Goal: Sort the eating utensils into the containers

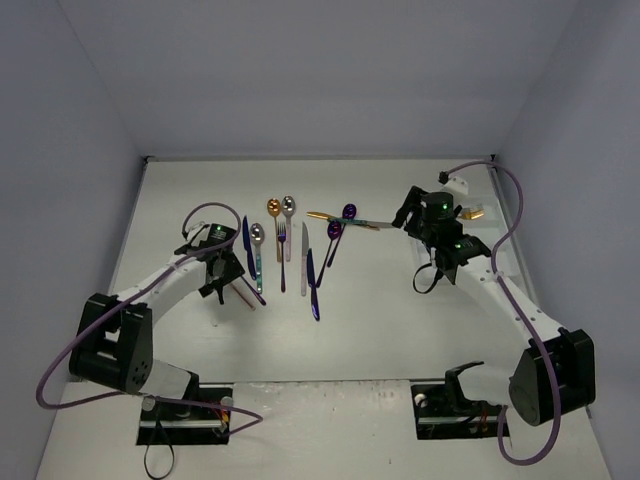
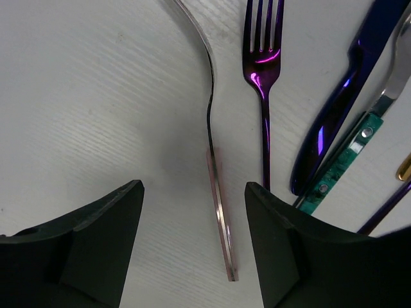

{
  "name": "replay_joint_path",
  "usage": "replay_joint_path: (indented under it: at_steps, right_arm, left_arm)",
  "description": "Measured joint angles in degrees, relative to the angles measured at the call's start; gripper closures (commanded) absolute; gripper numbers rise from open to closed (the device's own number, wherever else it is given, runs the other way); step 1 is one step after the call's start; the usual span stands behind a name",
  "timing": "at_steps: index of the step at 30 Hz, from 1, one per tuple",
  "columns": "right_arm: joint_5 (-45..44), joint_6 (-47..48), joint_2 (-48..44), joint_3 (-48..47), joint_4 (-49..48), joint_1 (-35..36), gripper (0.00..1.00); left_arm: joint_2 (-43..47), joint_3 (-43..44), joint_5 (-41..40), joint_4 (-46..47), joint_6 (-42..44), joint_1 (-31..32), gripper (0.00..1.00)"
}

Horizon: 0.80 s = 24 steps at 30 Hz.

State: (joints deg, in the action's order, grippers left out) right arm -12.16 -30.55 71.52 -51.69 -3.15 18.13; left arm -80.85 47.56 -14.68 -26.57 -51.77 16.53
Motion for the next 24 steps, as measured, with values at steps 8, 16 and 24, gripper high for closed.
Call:
replay_joint_path:
  at_steps: [8,16,24]
  right_arm:
    - [3.86,3.00,-2.21,3.16,-0.05,1.58,0.33]
    - [7.71,4.37,-4.61,4.69,0.01,3.93,0.33]
    - [12.60,8.59,-4.11,3.84,0.03,11.72,0.29]
  left_arm:
    - [-8.11,1.86,0.27,2.63,-2.60,-0.28,0.66]
    - [-9.28,2.02,-0.11,3.63,-4.31,-0.53,1.00]
    - [-4.68,2.85,-0.20,0.50,-4.08,-0.54,1.00]
